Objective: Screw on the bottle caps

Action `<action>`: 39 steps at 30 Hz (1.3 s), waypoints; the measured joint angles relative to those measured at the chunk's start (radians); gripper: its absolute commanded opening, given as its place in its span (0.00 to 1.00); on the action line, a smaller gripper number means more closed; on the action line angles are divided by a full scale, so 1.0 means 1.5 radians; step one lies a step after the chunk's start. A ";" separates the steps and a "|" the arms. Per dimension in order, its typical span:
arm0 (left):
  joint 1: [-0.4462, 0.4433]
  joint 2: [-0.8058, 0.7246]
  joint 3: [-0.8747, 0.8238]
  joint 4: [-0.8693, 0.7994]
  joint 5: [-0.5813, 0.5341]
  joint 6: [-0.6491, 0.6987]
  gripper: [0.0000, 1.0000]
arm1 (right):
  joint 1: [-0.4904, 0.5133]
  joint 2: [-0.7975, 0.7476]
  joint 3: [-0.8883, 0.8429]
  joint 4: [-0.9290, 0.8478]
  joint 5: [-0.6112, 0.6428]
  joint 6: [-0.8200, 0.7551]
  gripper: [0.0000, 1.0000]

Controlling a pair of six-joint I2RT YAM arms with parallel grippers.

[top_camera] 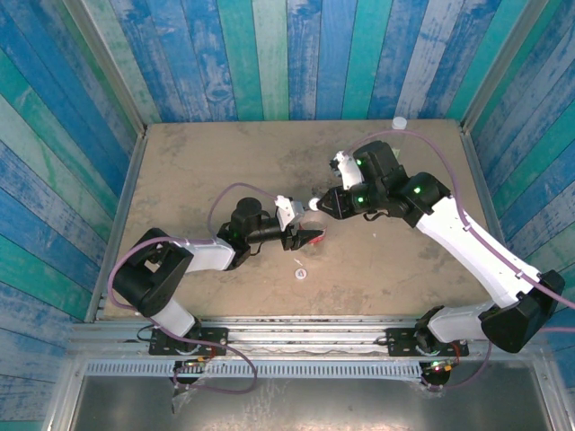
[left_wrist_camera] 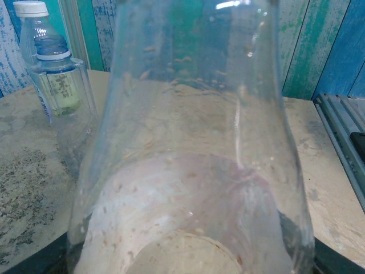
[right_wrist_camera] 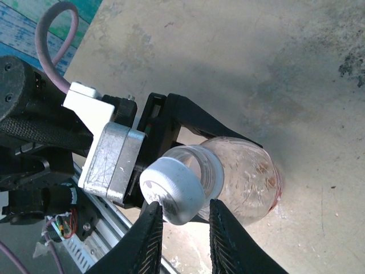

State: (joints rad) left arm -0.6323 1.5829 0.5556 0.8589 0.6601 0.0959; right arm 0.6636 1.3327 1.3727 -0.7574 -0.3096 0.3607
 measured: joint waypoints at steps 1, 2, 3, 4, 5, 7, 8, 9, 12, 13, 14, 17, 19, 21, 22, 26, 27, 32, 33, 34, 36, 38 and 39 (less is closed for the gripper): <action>0.000 0.000 0.000 0.000 0.000 0.000 0.65 | 0.000 0.001 0.000 0.002 0.001 0.001 0.26; 0.000 0.000 0.000 0.000 0.000 0.000 0.65 | 0.000 0.003 0.002 0.003 0.002 0.001 0.26; 0.000 0.000 0.000 0.000 0.000 0.000 0.65 | 0.000 0.006 0.004 0.003 0.004 0.002 0.26; 0.000 0.000 0.000 0.000 0.000 -0.001 0.65 | 0.000 0.009 0.006 0.004 0.004 0.002 0.26; 0.000 0.000 0.000 0.000 0.000 -0.001 0.65 | 0.000 0.012 0.008 0.006 0.006 0.002 0.26; 0.000 0.000 0.000 0.000 0.000 -0.002 0.65 | 0.001 0.016 0.012 0.008 0.011 0.002 0.26; 0.000 0.000 0.000 0.000 0.000 -0.003 0.65 | 0.001 0.017 0.013 0.008 0.012 0.002 0.26; 0.000 0.000 0.000 0.000 0.000 -0.003 0.65 | 0.001 0.018 0.014 0.008 0.014 0.002 0.26; 0.000 0.000 0.000 0.000 -0.001 -0.002 0.65 | 0.001 0.020 0.020 0.007 0.020 0.002 0.26; 0.000 0.000 0.000 0.000 -0.001 -0.002 0.65 | 0.001 0.022 0.023 0.008 0.022 0.002 0.26; 0.000 0.000 0.000 0.000 -0.001 -0.003 0.65 | 0.001 0.024 0.025 0.008 0.025 0.002 0.26; 0.000 0.000 0.000 0.000 -0.003 -0.003 0.65 | 0.001 0.027 0.030 0.009 0.032 0.003 0.26; 0.000 0.000 0.000 0.000 -0.003 -0.003 0.65 | 0.001 0.029 0.034 0.011 0.037 0.004 0.25; 0.000 0.000 0.000 0.000 -0.003 -0.003 0.65 | 0.001 0.032 0.037 0.012 0.042 0.004 0.25; 0.000 0.000 0.000 0.000 -0.003 -0.003 0.65 | 0.001 0.034 0.039 0.012 0.045 0.004 0.25; 0.000 0.000 0.000 0.000 -0.003 -0.003 0.65 | 0.001 0.039 0.044 0.014 0.049 0.004 0.25; 0.000 0.000 0.000 0.000 -0.003 -0.003 0.65 | 0.001 0.040 0.044 0.015 0.049 0.004 0.25; 0.000 0.000 0.000 0.000 -0.003 -0.003 0.65 | 0.001 0.044 0.046 0.018 0.049 0.004 0.26; 0.000 0.000 0.000 0.000 -0.003 -0.003 0.65 | 0.001 0.046 0.047 0.018 0.049 0.004 0.26; 0.000 0.000 0.000 0.000 -0.003 -0.003 0.65 | 0.001 0.048 0.049 0.018 0.049 0.004 0.26; 0.000 0.000 0.000 0.000 -0.003 -0.003 0.65 | 0.001 0.053 0.054 0.018 0.047 0.003 0.26; 0.000 0.000 0.000 0.000 -0.003 -0.003 0.65 | 0.001 0.058 0.058 0.019 0.046 0.003 0.26; 0.000 0.000 0.000 0.000 -0.003 -0.003 0.65 | 0.001 0.061 0.060 0.020 0.047 0.003 0.26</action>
State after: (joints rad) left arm -0.6323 1.5829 0.5556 0.8593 0.6559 0.0910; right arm 0.6643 1.4242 1.4624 -0.7269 -0.2398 0.3645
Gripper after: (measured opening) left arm 0.651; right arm 0.260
